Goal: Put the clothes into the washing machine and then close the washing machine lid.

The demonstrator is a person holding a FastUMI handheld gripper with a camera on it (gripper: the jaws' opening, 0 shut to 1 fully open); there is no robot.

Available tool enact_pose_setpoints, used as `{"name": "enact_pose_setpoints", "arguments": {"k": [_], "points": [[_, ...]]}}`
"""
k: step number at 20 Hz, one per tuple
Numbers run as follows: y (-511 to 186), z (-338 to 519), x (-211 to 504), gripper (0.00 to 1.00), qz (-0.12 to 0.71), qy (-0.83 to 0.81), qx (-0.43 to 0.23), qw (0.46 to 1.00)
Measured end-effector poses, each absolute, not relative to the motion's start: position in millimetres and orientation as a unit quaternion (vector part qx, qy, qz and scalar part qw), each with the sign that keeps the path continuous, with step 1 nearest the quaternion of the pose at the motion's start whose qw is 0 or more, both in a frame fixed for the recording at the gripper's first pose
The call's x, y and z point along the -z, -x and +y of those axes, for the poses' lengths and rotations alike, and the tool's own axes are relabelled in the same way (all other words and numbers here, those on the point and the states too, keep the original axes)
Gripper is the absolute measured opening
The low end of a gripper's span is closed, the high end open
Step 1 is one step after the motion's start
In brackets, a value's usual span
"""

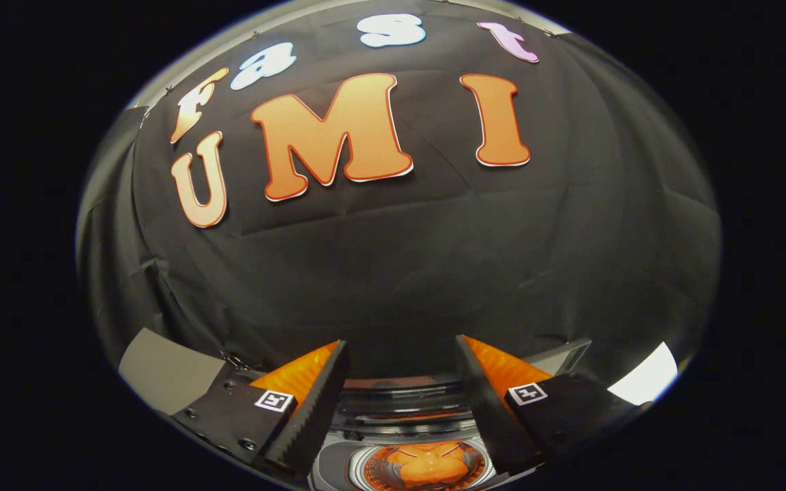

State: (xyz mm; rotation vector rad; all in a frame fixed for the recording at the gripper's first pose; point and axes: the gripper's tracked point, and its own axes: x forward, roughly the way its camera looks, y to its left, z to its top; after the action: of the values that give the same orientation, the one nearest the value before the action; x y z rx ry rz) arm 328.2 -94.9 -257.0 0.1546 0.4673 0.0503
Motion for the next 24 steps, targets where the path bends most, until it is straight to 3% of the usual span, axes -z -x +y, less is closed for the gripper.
{"name": "enact_pose_setpoints", "arguments": {"k": [7,24], "points": [[-334,-103,285,0.97,0.246,-0.045,-0.009,0.968],[-237,-99,289,0.98,0.220,-0.020,-0.011,0.975]]}}
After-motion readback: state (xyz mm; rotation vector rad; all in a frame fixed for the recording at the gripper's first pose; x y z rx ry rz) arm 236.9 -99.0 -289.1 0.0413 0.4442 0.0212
